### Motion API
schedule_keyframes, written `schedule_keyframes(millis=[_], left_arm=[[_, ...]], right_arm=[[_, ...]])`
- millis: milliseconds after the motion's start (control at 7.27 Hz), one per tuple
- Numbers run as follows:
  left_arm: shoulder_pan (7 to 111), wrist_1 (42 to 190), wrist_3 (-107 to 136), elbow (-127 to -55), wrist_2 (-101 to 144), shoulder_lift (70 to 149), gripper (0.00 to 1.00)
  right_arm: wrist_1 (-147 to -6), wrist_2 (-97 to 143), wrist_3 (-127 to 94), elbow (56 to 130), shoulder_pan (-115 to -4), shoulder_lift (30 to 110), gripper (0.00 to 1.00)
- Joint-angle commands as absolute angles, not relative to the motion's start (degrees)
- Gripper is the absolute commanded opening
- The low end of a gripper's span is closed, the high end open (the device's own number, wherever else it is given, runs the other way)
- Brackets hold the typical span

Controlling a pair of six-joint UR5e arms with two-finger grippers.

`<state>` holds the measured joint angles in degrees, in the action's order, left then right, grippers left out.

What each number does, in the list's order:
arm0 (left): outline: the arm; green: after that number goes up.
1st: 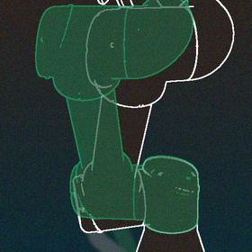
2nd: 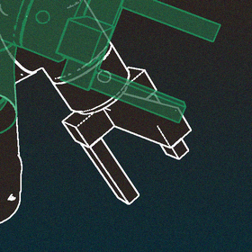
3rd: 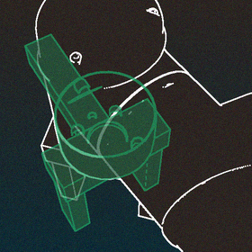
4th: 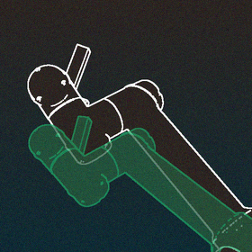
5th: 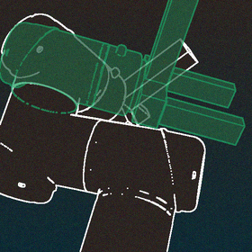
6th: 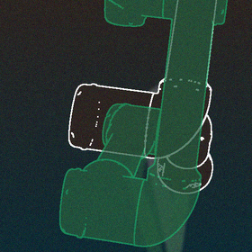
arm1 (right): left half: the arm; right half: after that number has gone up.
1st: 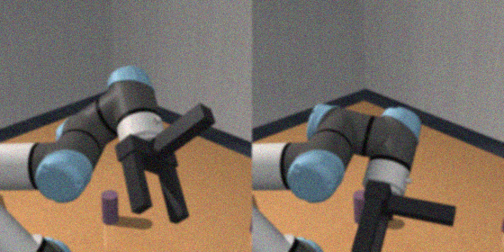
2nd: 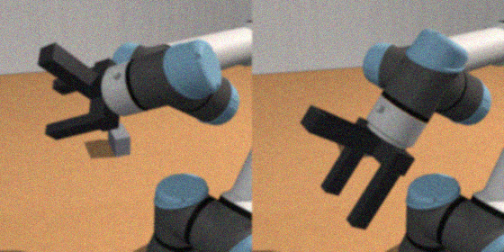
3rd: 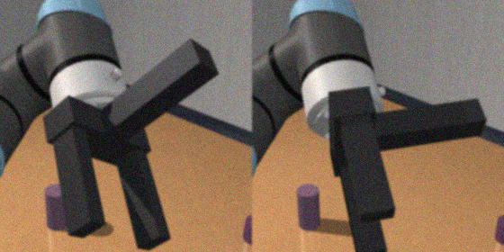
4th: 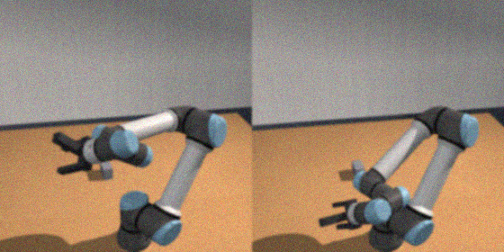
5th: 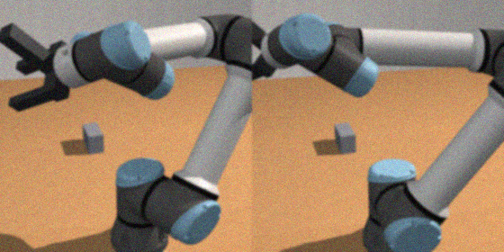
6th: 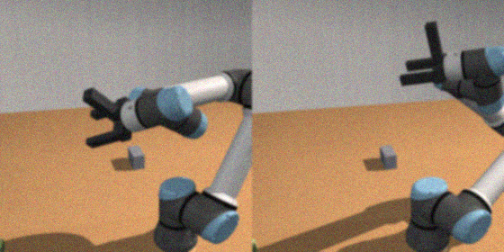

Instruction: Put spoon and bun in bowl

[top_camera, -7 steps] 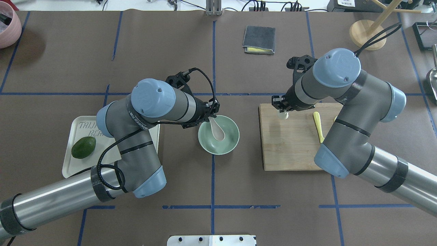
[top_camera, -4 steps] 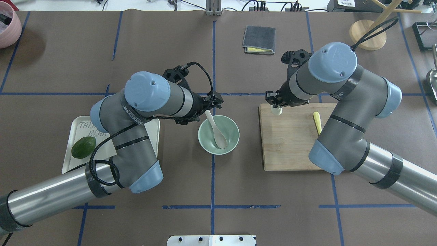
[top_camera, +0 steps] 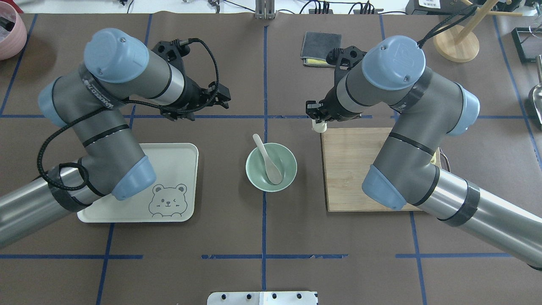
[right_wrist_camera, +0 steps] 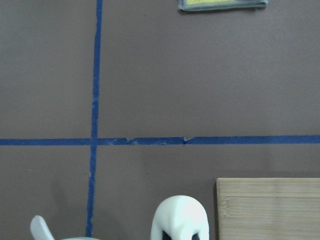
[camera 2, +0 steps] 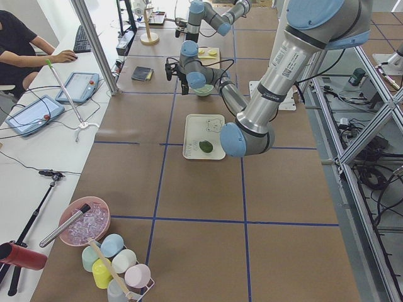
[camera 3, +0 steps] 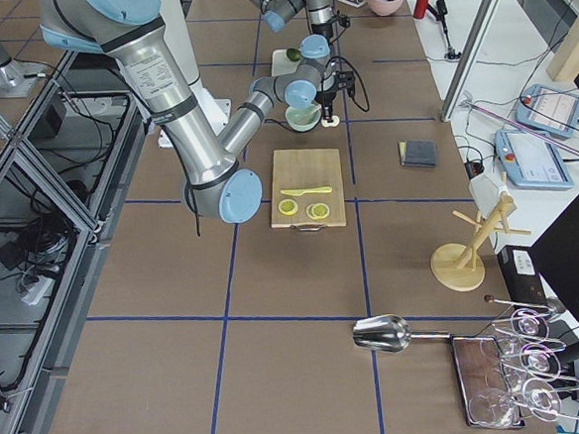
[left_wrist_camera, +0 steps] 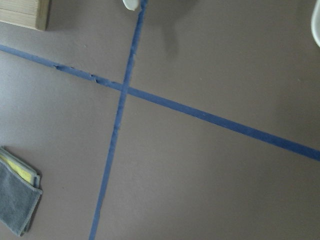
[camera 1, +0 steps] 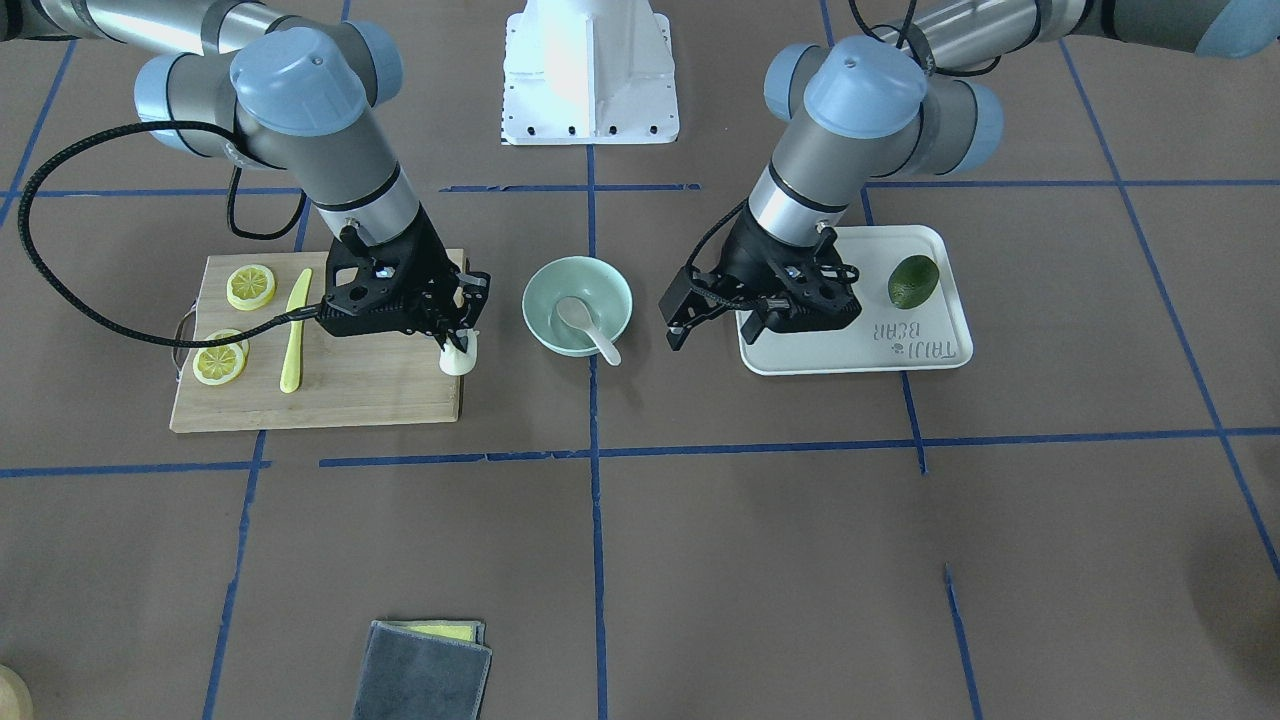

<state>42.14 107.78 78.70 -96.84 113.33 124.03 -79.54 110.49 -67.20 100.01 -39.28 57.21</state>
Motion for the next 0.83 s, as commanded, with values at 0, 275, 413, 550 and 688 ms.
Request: schedule_keyframes(millis=[0,275,413,550,688], left_arm=[[46.91,100.04,66.14,-100.79,113.73,120.43,1.0],[51.57,99.32,56.99,-102.91,113.82,116.39,1.0],[52.55,99.32,54.78,-102.83,113.82,115.58,1.0],[53.08,99.32,53.97,-102.83,113.82,115.23,1.0],[53.17,99.32,53.79,-102.83,113.91,115.22,1.0]], right_arm=[[-79.45,110.04,-69.5,98.18,-35.18,53.19,0.0],[-79.63,105.5,-71.71,96.34,-30.26,49.76,0.0],[-79.63,105.21,-71.98,96.07,-29.71,49.66,0.0],[-79.63,105.21,-71.98,96.06,-29.71,49.57,0.24],[-79.72,105.21,-72.16,96.15,-29.71,49.57,0.99]])
